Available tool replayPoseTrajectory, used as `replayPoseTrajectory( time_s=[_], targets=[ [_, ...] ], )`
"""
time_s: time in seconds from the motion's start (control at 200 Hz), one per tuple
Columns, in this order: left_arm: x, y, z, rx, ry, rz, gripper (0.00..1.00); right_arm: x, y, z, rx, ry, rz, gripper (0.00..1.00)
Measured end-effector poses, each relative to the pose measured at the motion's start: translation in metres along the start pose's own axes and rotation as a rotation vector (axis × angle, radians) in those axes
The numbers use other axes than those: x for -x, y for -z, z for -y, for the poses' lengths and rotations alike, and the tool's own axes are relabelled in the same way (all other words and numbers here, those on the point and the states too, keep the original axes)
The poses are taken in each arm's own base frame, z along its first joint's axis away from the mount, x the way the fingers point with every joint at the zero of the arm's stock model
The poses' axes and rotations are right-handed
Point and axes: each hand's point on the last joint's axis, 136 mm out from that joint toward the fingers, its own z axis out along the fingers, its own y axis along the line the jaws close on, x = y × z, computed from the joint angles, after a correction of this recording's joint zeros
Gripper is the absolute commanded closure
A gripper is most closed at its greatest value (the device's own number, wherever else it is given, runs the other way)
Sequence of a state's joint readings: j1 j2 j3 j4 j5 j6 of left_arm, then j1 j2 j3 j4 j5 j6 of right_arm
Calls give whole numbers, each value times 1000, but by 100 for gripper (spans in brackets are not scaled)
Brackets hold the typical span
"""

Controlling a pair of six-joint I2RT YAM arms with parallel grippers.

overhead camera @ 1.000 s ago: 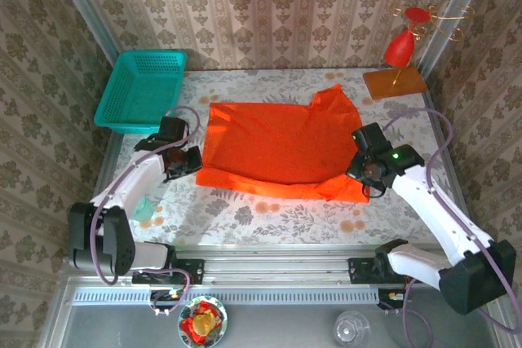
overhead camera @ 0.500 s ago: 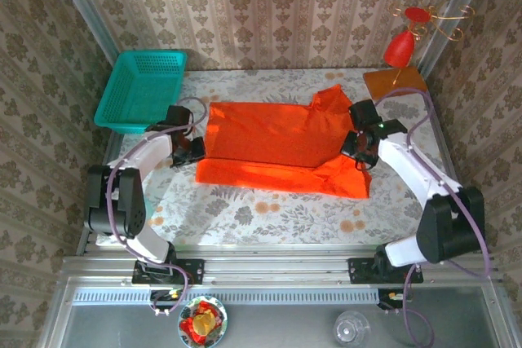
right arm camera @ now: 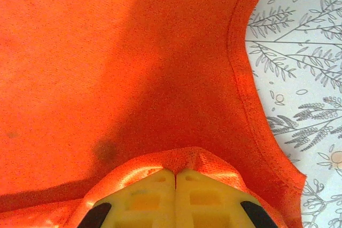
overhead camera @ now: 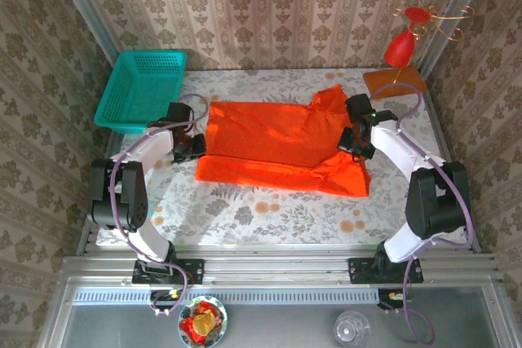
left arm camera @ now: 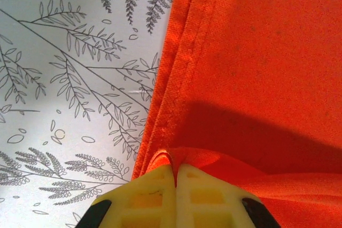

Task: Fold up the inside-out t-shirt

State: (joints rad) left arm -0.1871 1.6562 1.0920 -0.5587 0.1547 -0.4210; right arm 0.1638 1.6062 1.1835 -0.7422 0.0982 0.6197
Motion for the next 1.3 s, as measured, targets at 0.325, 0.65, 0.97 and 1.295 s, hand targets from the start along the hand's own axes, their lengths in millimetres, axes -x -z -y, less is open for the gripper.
replayPoseTrajectory(
  time_s=[0.325, 0.65, 0.97, 1.295],
  targets=[
    [5, 13, 5, -20, -15, 28, 74, 11, -2, -7, 6, 23, 3, 50],
    [-41, 13, 20, -90, -60, -36, 92, -7, 24, -5, 91, 41, -3, 32],
    [-80, -23, 4, -68, -23, -186, 95, -96, -8, 13, 195, 44, -246, 0],
    [-83, -26, -15, -73, 40, -178, 96, -97, -40, 36, 245, -141, -289, 0]
  ],
)
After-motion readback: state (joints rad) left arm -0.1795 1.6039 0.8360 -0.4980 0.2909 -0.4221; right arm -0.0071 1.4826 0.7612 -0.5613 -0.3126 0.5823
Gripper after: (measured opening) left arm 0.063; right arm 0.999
